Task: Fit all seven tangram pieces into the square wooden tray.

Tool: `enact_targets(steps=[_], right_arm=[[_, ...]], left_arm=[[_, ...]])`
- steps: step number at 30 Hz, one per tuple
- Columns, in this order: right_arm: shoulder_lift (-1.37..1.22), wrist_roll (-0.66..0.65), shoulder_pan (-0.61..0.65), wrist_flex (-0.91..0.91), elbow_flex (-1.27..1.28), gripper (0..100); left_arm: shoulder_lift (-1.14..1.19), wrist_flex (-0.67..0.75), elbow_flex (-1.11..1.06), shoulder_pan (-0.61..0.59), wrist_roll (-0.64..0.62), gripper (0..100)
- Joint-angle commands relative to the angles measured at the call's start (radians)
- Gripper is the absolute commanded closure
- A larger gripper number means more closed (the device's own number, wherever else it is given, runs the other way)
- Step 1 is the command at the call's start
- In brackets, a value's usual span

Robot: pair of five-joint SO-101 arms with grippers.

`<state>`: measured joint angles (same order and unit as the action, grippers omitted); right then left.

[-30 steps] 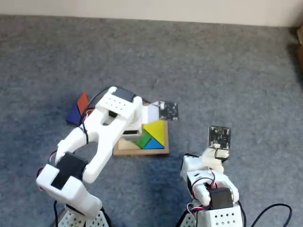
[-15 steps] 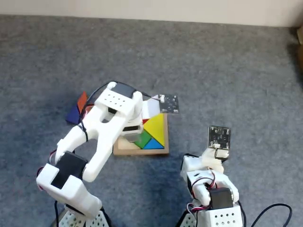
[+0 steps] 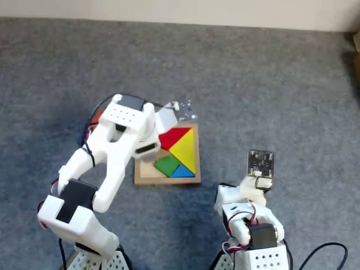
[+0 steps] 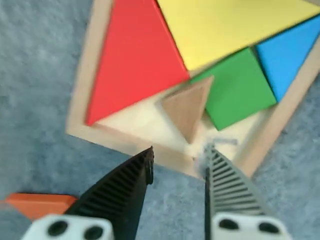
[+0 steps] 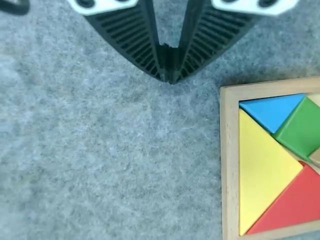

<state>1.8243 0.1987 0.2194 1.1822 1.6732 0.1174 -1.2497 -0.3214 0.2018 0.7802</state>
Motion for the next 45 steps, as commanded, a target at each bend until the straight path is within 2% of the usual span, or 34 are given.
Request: enact_targets(steps=[1,9,20,23,26,35,41,45], right_arm=[[0.021,-0.009,-0.010,0.004,0.114,98.9],[0.021,-0.009,-0.010,0.004,0.114,98.9],[0.021,-0.009,-0.022,0.002,0.114,98.9],[0.021,-0.009,-0.022,0.002,0.114,98.9],[0.021,-0.009,-0.022,0.002,0.114,98.9],[0.021,-0.009,-0.022,0.002,0.114,98.9],[0.021,-0.009,-0.024,0.002,0.114,98.9],[0.021,-0.009,-0.024,0.002,0.114,98.9]], left_arm=[[-0.036,0.048,-0.035,-0.008,-0.012,84],[-0.036,0.221,-0.142,-0.065,-0.014,84],[-0.035,0.321,-0.148,-0.104,-0.021,84],[-0.035,0.385,-0.142,-0.104,-0.120,84],[-0.036,0.427,-0.140,-0.105,-0.147,84],[-0.047,0.423,-0.139,-0.096,-0.149,84],[-0.045,0.354,-0.147,-0.012,-0.149,84],[-0.045,0.334,-0.140,0.045,-0.215,84]])
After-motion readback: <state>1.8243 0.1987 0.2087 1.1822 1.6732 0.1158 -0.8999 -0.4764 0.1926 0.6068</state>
